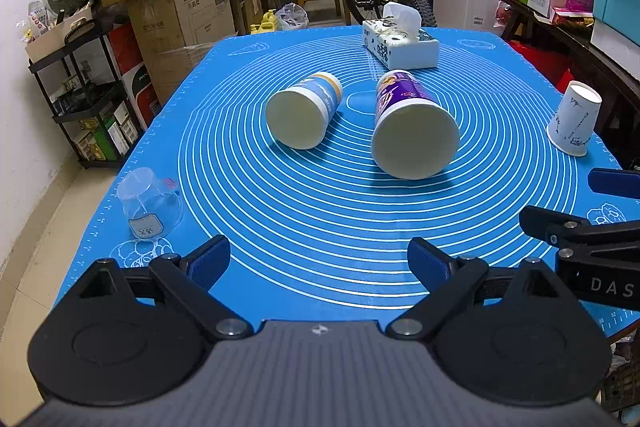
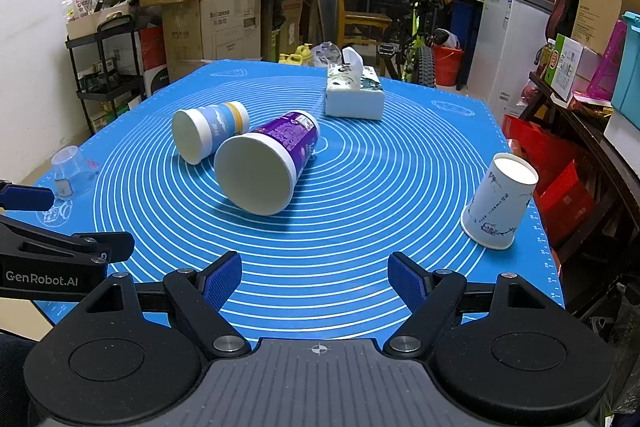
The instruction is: Flip cup upside down
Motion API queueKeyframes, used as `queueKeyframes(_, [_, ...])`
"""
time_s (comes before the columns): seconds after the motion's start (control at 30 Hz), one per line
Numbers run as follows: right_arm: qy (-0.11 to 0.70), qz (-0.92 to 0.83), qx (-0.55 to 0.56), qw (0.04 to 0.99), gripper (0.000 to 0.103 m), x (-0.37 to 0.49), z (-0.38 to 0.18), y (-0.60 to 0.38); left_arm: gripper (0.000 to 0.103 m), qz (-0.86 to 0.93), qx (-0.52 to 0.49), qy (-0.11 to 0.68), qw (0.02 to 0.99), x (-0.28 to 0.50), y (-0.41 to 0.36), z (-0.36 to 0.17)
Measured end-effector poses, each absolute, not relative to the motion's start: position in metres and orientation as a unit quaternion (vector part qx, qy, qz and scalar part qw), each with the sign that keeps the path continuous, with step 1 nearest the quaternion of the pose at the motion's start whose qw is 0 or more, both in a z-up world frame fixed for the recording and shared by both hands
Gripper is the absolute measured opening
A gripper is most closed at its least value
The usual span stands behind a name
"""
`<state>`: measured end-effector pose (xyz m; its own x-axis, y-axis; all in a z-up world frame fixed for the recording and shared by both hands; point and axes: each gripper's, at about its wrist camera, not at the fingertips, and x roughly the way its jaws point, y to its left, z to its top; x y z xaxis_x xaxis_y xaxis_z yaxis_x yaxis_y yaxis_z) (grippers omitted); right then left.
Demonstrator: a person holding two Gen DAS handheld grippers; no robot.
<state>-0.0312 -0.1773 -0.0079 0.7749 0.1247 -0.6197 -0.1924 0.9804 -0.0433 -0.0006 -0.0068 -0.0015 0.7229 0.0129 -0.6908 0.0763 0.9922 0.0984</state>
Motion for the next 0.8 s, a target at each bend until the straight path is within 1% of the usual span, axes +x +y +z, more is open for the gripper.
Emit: queueKeyframes(0.8, [0.326, 0.085, -0.052, 0.940, 0.083, -0.0279, -0.0101, -0.1772, 0.095, -0.017, 0.061, 0.372, 0.926, -0.0009, -0.0061, -0.0013])
